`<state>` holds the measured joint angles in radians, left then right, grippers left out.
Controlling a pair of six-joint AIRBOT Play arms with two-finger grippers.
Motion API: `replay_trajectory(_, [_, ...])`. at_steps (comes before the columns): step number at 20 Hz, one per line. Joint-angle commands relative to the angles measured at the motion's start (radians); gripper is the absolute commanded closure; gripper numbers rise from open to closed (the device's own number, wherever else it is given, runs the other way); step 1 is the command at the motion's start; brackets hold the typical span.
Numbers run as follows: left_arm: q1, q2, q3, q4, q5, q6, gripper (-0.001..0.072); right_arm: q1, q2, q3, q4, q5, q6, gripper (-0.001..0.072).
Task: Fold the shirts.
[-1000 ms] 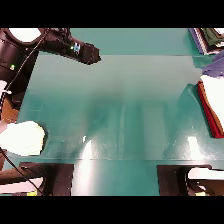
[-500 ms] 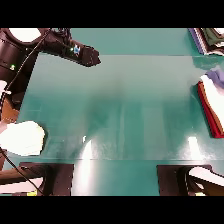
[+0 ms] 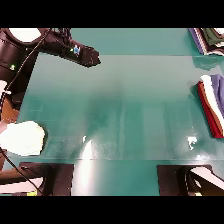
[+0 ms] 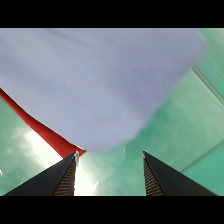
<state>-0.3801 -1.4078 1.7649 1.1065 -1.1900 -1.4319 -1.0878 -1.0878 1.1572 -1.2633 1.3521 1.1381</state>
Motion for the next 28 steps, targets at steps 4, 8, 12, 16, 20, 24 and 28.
replay_trajectory(4, [0.0,-0.001,0.0,0.001,0.029,0.0,0.0677,0.111,0.064,-0.031,0.47,-0.097,0.014,0.0232])
replay_trajectory(8, [0.0,-0.001,0.0,0.0,0.034,-0.001,0.0677,0.532,0.063,-0.031,0.613,-0.179,0.013,0.0233])
replay_trajectory(12, [0.0,-0.001,0.0,0.0,0.057,-0.001,0.0677,0.911,0.063,-0.031,0.545,-0.309,0.013,0.0267])
replay_trajectory(16, [0.0,-0.001,0.0,0.0,0.057,-0.001,0.0676,1.121,0.063,-0.031,0.441,-0.404,0.013,0.0405])
replay_trajectory(20, [0.0,-0.001,0.0,0.0,0.057,-0.001,0.0677,1.177,0.063,-0.031,0.425,-0.401,0.013,0.0694])
replay_trajectory(24, [0.0,-0.001,0.0,0.0,0.057,-0.001,0.0677,1.177,0.063,-0.031,0.425,-0.38,0.013,0.0694])
replay_trajectory(28, [0.0,-0.001,0.0,0.0,0.057,-0.001,0.0677,1.177,0.063,-0.031,0.426,-0.362,0.013,0.0694])
